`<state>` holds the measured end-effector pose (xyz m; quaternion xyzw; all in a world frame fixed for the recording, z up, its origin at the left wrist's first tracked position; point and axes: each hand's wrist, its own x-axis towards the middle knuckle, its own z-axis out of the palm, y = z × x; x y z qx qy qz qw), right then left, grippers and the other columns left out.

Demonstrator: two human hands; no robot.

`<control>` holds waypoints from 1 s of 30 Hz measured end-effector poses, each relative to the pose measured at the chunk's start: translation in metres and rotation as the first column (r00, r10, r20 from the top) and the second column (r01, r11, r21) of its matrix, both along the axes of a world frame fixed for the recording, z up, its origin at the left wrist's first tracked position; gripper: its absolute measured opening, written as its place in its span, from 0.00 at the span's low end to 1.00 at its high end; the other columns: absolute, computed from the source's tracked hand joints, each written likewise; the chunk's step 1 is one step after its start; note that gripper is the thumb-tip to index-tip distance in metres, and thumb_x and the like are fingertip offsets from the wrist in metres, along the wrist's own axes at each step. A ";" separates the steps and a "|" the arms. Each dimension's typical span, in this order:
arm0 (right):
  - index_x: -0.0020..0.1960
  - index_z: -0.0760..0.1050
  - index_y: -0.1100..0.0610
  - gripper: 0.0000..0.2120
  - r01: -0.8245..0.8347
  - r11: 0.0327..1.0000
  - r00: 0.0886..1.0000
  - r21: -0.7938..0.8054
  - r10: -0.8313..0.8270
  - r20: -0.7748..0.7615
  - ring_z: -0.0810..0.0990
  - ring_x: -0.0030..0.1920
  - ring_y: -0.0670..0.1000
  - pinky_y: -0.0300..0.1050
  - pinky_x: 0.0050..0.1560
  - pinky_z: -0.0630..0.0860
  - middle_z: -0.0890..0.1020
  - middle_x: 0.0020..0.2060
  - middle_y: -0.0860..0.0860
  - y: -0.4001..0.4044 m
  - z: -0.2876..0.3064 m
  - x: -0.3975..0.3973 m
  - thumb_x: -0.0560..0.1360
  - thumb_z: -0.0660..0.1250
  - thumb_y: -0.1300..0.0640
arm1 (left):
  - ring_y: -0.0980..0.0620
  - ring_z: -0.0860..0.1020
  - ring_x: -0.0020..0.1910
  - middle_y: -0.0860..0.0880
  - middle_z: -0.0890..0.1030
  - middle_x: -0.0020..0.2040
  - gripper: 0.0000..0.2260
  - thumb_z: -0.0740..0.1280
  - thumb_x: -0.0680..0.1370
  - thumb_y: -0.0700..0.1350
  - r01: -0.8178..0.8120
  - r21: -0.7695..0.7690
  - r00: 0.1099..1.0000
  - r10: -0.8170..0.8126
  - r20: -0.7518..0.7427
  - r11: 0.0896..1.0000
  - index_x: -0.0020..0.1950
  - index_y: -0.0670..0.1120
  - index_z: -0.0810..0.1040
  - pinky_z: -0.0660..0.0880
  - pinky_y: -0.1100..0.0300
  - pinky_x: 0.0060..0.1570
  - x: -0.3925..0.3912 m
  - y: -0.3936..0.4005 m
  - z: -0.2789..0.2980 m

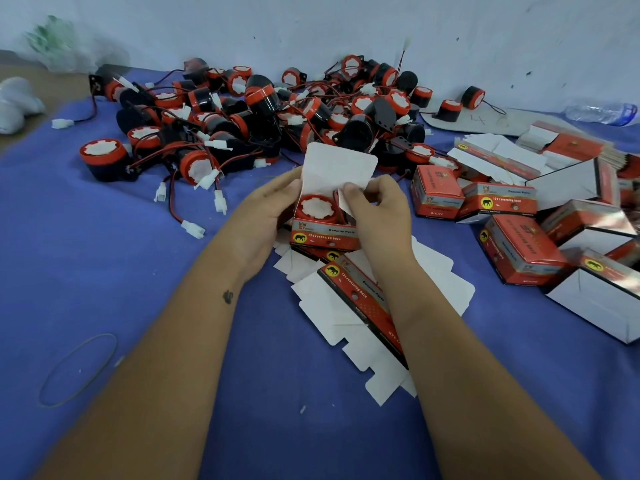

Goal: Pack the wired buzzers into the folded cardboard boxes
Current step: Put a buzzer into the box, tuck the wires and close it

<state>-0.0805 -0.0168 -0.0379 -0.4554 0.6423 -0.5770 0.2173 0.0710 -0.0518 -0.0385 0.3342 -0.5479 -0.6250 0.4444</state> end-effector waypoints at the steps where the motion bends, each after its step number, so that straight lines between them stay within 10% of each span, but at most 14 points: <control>1: 0.40 0.69 0.52 0.11 0.009 1.000 1.000 0.022 -0.009 0.018 0.76 0.39 0.44 0.40 0.38 0.74 0.77 0.36 0.45 -0.001 0.001 0.000 0.78 0.66 0.50 | 0.54 0.83 0.52 0.51 0.84 0.56 0.14 0.60 0.82 0.49 0.011 -0.003 1.000 -0.012 -0.012 1.000 0.67 0.52 0.76 0.79 0.61 0.42 0.002 0.000 0.000; 10: 0.40 0.70 0.48 0.10 0.040 0.995 0.999 0.091 -0.041 0.010 0.77 0.37 0.42 0.36 0.33 0.69 0.78 0.37 0.44 -0.002 0.003 0.002 0.77 0.66 0.47 | 0.50 0.81 0.58 0.49 0.83 0.59 0.21 0.66 0.75 0.47 0.168 -0.068 0.985 -0.164 0.061 0.983 0.68 0.52 0.74 0.79 0.58 0.56 0.010 0.000 0.000; 17: 0.49 0.74 0.51 0.04 -0.075 0.995 0.995 0.071 0.069 0.079 0.82 0.44 0.47 0.47 0.44 0.81 0.82 0.43 0.48 0.002 0.005 0.002 0.77 0.68 0.52 | 0.55 0.84 0.49 0.56 0.85 0.49 0.16 0.68 0.79 0.38 -0.053 -0.145 0.993 0.067 0.096 0.988 0.63 0.53 0.74 0.80 0.63 0.41 -0.001 0.004 -0.001; 23: 0.55 0.81 0.51 0.10 -0.134 0.991 0.980 -0.003 0.132 -0.152 0.77 0.59 0.54 0.55 0.60 0.75 0.80 0.52 0.48 0.006 0.011 -0.003 0.76 0.70 0.61 | 0.57 0.83 0.46 0.53 0.84 0.51 0.14 0.68 0.78 0.35 -0.133 -0.221 0.978 0.163 0.128 0.966 0.54 0.53 0.75 0.81 0.61 0.39 -0.006 0.009 -0.002; 30: 0.51 0.84 0.53 0.10 -0.245 0.969 0.936 0.022 0.242 -0.257 0.78 0.48 0.49 0.47 0.55 0.77 0.80 0.48 0.47 0.014 0.015 -0.014 0.76 0.69 0.65 | 0.58 0.83 0.49 0.51 0.84 0.53 0.08 0.70 0.77 0.37 -0.034 -0.333 0.953 0.131 0.273 0.942 0.44 0.50 0.77 0.79 0.64 0.44 0.004 0.007 0.002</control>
